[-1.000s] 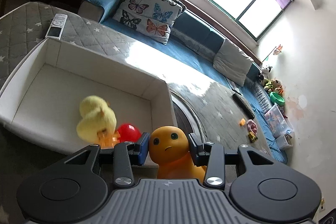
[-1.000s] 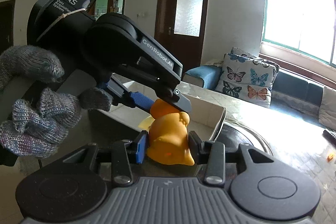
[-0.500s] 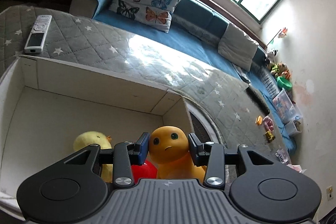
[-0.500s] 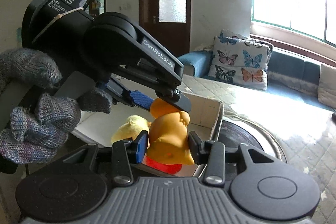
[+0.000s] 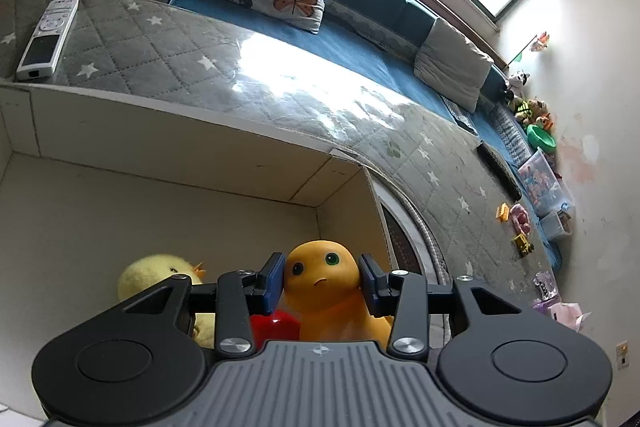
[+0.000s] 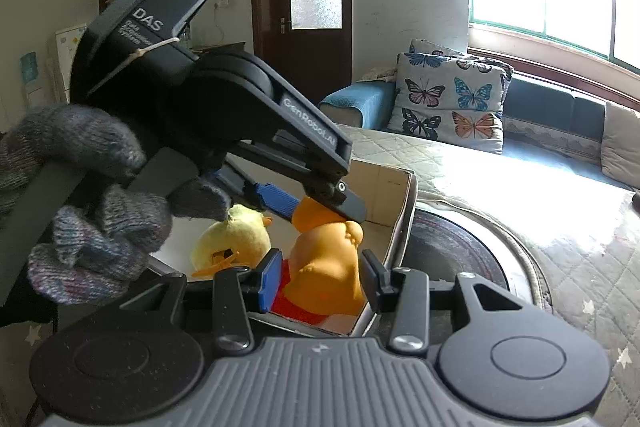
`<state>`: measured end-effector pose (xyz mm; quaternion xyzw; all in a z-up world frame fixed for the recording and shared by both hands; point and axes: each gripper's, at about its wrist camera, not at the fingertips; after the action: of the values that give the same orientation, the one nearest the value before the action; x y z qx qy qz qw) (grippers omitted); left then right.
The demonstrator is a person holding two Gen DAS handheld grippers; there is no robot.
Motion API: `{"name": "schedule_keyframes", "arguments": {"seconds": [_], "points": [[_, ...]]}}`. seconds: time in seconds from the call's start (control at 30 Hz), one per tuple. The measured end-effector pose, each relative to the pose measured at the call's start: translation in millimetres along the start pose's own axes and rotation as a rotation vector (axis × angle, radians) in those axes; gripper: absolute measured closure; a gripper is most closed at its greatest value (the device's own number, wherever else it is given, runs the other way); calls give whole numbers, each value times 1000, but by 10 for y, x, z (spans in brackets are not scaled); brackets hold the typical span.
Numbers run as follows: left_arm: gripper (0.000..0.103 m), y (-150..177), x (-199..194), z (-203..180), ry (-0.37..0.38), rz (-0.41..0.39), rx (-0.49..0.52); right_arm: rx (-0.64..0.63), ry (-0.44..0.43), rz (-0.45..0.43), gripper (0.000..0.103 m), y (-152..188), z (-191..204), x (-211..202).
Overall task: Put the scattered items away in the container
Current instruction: 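Lower the orange duck into the box while the right gripper lowers a yellow rubber duck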
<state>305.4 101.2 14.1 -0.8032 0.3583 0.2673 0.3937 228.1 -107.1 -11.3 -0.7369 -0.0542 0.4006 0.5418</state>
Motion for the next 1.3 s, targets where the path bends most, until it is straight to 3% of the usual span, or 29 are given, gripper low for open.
{"name": "schedule_keyframes", "arguments": {"seconds": [0.5,0.93,1.3], "points": [[60,-62,50,-3,-3,3,-12,5,2,-11,60,18,-59,-134],[60,-105,144,34,1,74,-45,-25,-23,-17,59,-53,45,-31],[59,-78,192,27,2,54,-46,-31,-19,-7,59,-43,90,-11]]}}
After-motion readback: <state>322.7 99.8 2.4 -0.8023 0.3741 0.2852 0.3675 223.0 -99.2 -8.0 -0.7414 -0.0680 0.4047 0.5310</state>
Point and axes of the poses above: each gripper's, at about its wrist camera, not at the fingertips, and x roughly the way its jaws point, z to its left, y to its underside, and after that the axes turned 8 degrees about -x, right-handed
